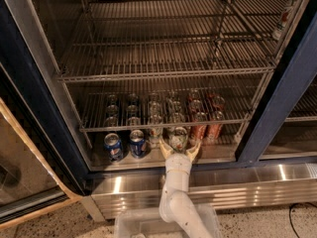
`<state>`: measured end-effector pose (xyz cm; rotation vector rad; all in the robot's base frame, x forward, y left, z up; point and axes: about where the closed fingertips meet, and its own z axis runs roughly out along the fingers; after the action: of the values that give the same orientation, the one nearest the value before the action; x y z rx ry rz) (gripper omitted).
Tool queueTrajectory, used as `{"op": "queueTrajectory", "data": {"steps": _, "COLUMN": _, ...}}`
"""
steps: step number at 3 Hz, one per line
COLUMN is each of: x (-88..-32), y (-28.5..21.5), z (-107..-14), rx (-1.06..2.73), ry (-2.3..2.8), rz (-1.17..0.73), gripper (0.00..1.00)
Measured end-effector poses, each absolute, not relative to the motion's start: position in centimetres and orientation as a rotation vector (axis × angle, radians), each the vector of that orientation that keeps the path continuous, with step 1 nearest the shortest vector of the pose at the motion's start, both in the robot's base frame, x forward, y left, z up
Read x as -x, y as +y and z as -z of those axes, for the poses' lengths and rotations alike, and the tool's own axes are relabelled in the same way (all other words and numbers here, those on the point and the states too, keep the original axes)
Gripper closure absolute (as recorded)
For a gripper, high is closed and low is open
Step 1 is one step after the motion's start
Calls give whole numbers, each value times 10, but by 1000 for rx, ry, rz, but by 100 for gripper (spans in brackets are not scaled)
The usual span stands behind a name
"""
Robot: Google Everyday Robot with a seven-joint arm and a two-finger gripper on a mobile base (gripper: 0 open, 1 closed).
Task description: Pick 7up can from bottom shelf of fridge
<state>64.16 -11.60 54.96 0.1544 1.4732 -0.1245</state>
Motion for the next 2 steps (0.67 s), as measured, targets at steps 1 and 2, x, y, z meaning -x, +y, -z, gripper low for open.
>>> {"op": "queueTrajectory", "data": {"steps": 1, "x": -643, "y": -117, "z": -548, "rx": -156, "ry": 1477, "rz": 125, "gripper": 28}}
{"op": "queueTrajectory", "data": {"steps": 2, "x": -643, "y": -118, "z": -547, "rx": -157, "ry": 1480, "rz": 125, "gripper": 46}}
